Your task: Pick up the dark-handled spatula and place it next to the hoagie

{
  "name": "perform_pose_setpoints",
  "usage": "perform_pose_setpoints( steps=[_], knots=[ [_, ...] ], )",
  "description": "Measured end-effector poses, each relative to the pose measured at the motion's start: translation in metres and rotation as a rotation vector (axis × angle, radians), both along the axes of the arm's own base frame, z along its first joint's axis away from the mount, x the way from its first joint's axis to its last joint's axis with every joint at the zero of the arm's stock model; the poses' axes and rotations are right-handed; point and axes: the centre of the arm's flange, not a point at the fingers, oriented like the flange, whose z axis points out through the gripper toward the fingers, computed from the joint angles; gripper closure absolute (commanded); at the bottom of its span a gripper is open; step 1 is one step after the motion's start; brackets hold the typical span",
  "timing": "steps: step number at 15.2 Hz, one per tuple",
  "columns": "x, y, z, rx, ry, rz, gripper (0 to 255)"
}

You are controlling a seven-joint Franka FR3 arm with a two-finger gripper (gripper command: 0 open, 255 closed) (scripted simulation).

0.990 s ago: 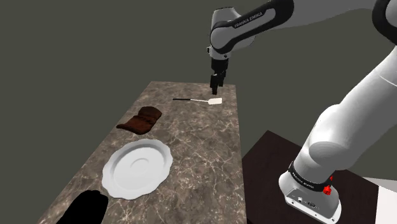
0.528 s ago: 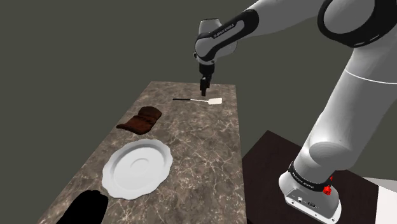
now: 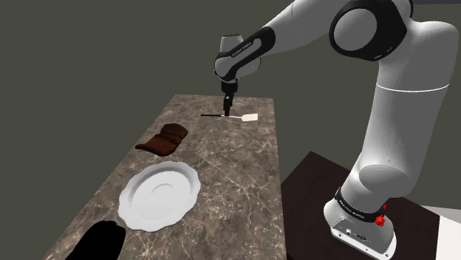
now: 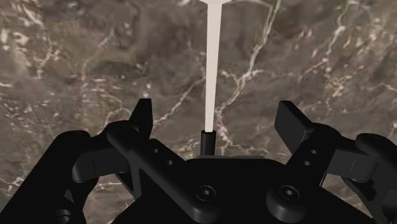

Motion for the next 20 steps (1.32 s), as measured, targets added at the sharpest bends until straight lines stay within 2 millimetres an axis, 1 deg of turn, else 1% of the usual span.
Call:
perform_pose_setpoints(
  steps=[4, 11, 12, 20],
  knots=[
    [0.003, 0.000, -0.019, 0.000, 0.000, 0.002, 0],
    [0.003, 0.001, -0.023, 0.000, -0.001, 0.002, 0],
    [0.003, 0.001, -0.023, 0.000, -0.001, 0.002, 255],
    [0.003, 0.001, -0.023, 0.000, -0.001, 0.002, 255]
  ],
)
